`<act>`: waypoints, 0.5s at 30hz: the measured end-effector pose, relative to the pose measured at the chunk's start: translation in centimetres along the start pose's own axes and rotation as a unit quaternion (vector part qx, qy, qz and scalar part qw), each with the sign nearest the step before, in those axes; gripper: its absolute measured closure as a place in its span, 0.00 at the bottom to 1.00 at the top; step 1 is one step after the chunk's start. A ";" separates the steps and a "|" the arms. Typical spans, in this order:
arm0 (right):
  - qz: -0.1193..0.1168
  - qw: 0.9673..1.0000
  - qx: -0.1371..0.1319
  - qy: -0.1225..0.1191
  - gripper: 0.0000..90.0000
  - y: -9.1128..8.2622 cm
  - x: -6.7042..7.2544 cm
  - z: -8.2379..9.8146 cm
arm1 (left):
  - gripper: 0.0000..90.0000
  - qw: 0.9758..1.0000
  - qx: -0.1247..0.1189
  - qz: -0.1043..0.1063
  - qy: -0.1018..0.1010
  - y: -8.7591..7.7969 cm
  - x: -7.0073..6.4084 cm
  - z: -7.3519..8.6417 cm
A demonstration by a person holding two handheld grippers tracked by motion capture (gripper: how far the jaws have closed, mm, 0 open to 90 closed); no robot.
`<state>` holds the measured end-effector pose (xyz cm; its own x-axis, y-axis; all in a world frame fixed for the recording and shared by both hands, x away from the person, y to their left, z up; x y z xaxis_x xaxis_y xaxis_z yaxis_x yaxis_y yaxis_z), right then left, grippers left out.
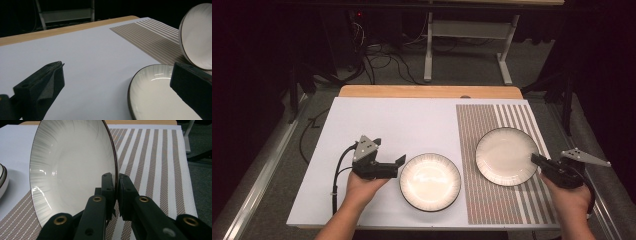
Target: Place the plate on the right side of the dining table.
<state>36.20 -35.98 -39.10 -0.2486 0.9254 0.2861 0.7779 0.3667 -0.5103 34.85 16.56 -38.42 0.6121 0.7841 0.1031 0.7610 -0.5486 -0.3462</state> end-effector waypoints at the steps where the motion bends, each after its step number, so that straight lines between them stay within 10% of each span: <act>1: 0.001 1.000 0.001 0.000 0.96 0.0 0.0 0.0 | 0.00 1.000 -0.002 -0.003 -0.003 -0.5 0.3 0.2; 8: 0.003 1.000 0.008 0.005 0.96 0.3 -0.1 -0.2 | 0.00 0.999 -0.021 -0.034 -0.001 -4.8 1.5 2.0; 15: 0.009 1.000 0.017 0.018 0.96 0.9 -0.1 -0.6 | 0.00 0.999 -0.026 -0.030 -0.018 -5.3 2.3 2.7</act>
<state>37.30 -35.83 -39.17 -0.2131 0.9281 0.3053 0.7623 0.3535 -0.5422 31.63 22.03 -38.89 0.5575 0.8255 0.0877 0.8070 -0.5141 -0.2905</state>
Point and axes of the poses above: each handheld gripper's, and its own axes: y roughly forward along the jaws, z roughly out of its underside, x roughly to its left, the point moved 2 cm from there along y, roughly forward along the jaws, and after that the axes turned 12 degrees about y, right-handed, at the moved point
